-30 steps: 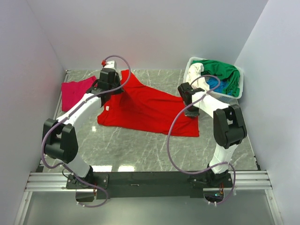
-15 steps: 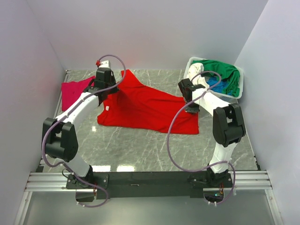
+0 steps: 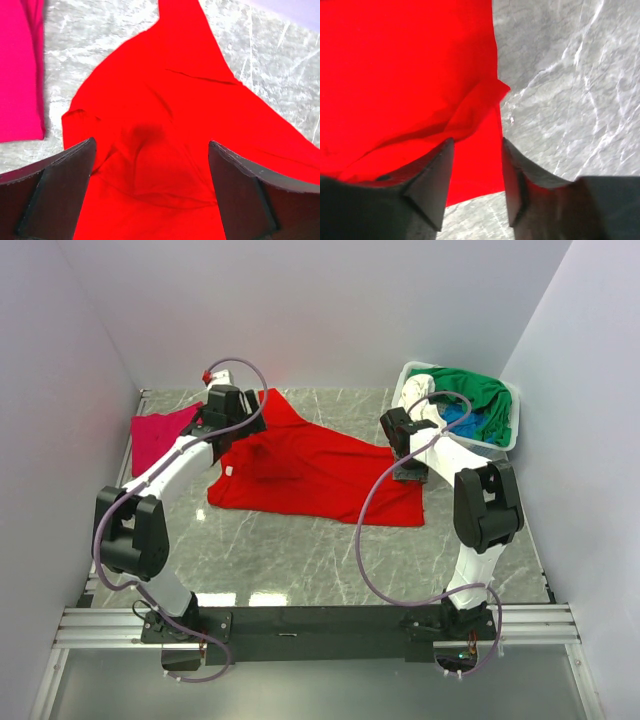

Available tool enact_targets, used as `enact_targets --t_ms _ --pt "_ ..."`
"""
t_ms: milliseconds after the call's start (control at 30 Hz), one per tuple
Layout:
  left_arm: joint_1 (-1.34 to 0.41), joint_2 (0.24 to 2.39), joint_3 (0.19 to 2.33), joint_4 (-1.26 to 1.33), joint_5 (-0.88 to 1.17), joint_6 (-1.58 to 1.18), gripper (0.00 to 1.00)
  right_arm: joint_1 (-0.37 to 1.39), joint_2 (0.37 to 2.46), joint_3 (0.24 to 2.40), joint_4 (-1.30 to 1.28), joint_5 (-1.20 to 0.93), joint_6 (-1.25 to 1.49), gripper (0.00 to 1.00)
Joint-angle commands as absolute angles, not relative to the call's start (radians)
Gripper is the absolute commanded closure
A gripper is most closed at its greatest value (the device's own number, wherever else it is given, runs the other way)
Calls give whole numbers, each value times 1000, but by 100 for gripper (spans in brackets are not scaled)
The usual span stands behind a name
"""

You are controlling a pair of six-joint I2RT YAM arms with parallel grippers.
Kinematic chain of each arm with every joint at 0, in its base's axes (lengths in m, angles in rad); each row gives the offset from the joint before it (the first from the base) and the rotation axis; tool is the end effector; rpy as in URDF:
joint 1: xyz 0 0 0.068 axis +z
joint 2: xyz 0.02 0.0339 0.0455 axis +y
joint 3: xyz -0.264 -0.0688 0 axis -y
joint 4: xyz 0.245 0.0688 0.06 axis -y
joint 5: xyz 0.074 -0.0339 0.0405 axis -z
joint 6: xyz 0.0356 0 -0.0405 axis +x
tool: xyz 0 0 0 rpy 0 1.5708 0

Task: Fold and stack the t-shirts
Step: Fold the tshirt

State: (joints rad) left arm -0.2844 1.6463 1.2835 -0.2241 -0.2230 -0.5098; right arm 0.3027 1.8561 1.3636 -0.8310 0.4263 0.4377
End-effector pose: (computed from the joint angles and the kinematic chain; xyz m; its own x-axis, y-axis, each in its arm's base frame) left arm 0.3677 -0.0993 0.2857 -0.5112 -0.3464 -0.7865 -0.1748 0.9380 -0.2994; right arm 0.3524 0.0946 0.2007 -0.9123 0.1194 -0.3916 0.2340 0.9370 -0.2594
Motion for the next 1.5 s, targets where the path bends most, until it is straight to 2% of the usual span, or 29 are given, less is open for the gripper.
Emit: enact_targets --t_ms 0,233,400,600,867,1467 --pt "-279 1580 1278 -180 -284 -529 1 291 1829 1376 -830 454 437 47" --pt "-279 1448 1062 -201 -363 -578 1 285 1660 1169 -749 358 462 44" --pt "-270 1393 889 -229 -397 -614 11 285 1556 990 -680 281 476 44" --pt "-242 1361 798 -238 -429 -647 23 287 1500 887 -652 262 492 45" --pt "-166 1397 756 -216 -407 -644 32 285 1496 859 -634 265 509 44" --pt "-163 1365 712 -149 -299 -621 39 224 1511 836 -568 265 505 45"
